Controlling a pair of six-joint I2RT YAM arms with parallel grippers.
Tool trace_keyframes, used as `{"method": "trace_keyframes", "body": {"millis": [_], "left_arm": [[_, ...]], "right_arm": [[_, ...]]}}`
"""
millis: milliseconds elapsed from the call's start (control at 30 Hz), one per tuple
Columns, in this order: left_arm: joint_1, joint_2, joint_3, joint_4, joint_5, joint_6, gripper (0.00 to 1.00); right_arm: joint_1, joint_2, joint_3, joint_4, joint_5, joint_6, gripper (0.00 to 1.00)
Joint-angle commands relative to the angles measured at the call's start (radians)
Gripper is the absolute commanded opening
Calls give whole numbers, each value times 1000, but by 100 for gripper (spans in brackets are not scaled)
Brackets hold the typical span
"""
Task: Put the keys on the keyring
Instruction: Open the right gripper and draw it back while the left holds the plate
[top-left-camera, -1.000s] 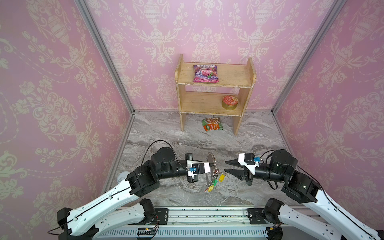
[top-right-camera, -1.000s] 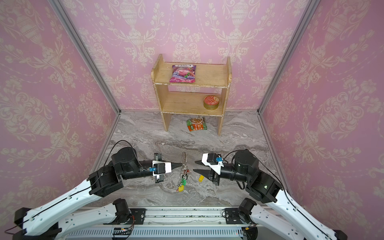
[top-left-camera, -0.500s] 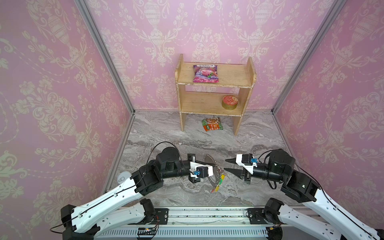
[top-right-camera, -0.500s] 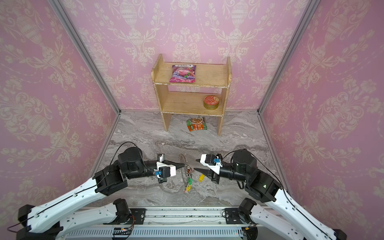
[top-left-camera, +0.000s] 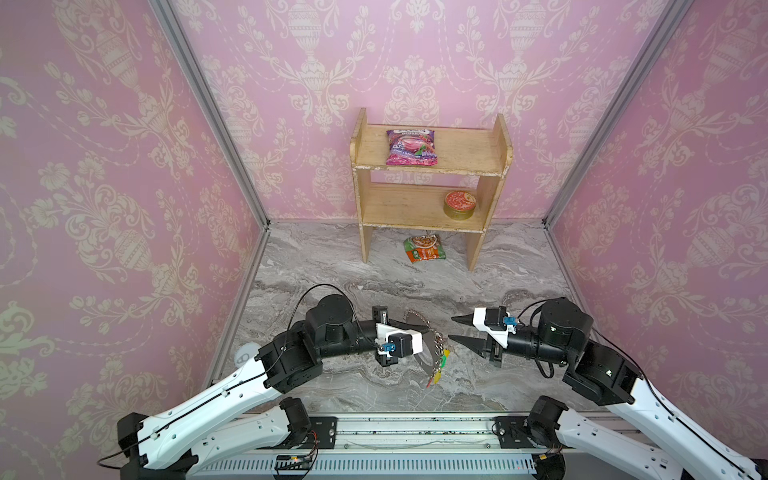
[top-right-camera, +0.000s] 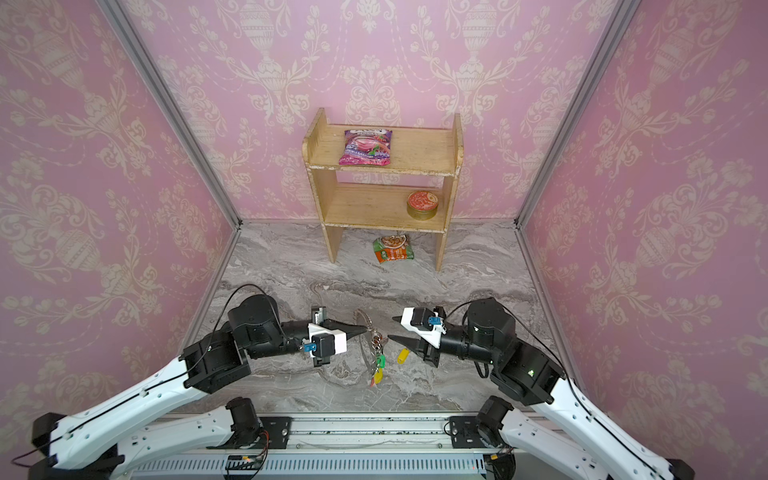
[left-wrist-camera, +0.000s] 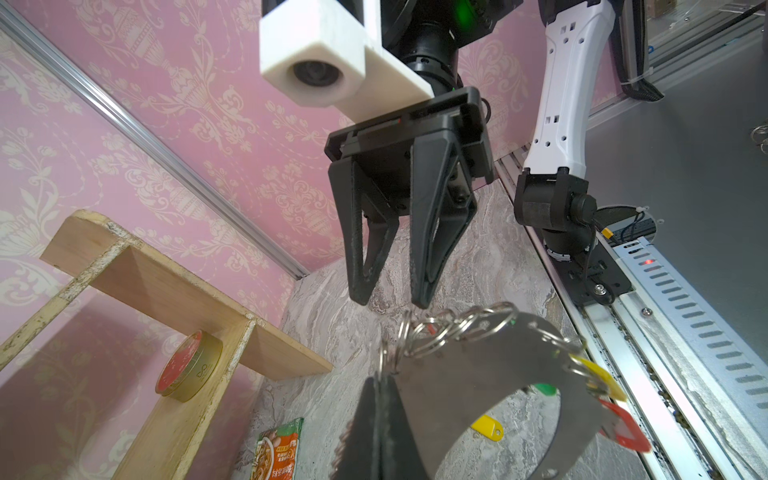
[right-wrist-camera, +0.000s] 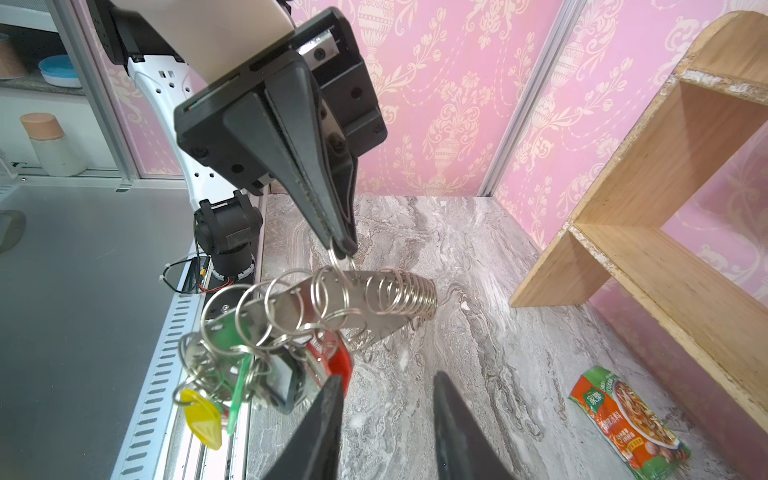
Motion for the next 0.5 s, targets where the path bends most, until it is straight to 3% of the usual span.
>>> {"method": "trace_keyframes", "body": {"millis": [0, 333, 467], "left_arm": [[-7, -19, 38, 49, 19, 2, 0], [-7, -17, 32, 43, 6, -48, 0], [-7, -14, 27, 12, -39, -64, 0]], "right_arm": [[-2, -19, 27, 8, 11, 12, 38], [-2, 4, 23, 16, 31, 79, 39], [-2, 8, 5, 9, 87, 159, 48]]}}
